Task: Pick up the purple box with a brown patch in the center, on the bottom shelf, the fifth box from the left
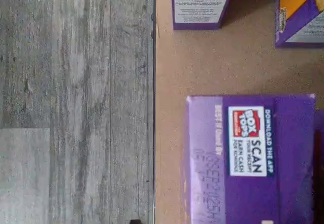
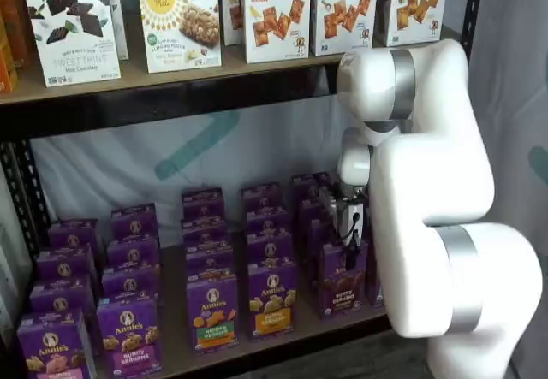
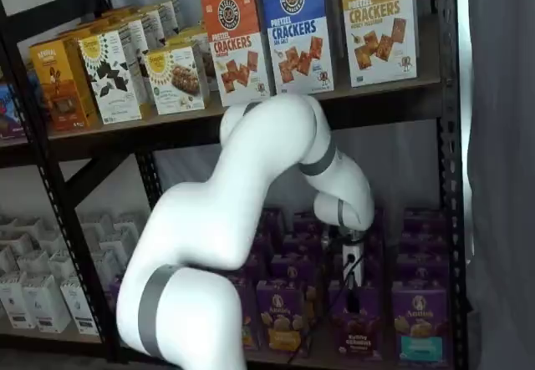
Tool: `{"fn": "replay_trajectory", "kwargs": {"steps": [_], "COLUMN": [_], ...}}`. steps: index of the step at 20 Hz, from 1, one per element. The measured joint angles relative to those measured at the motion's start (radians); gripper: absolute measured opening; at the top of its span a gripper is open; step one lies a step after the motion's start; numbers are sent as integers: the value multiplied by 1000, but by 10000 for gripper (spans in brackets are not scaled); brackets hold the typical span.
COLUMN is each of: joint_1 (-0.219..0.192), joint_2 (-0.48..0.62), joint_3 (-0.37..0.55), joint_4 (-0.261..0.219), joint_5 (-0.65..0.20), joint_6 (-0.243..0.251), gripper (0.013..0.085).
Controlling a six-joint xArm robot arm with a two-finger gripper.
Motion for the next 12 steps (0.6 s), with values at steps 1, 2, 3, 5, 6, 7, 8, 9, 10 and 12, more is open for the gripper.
{"fn": "replay_trajectory", "kwargs": {"steps": [1, 2, 3, 5, 6, 7, 8, 9, 10, 12], "joint_1": [-1, -2, -3, -4, -5, -5, -6, -6, -7, -7], "joint_2": [1, 2, 3, 3, 3, 3, 3, 3, 2, 1], "joint_3": [-3, -3, -2, -2, -2, -1, -1, 1, 0, 0], "joint_4": [0, -3, -8, -13, -16, -16, -16, -16, -15, -16], "joint_5": [3, 2, -1, -2, -3, -4, -5, -7, -6, -5], "joint_6": [0, 1, 5, 7, 9, 9, 8, 8, 6, 6], "gripper": [810, 810, 770, 730, 690, 650, 650, 610, 610, 530]}}
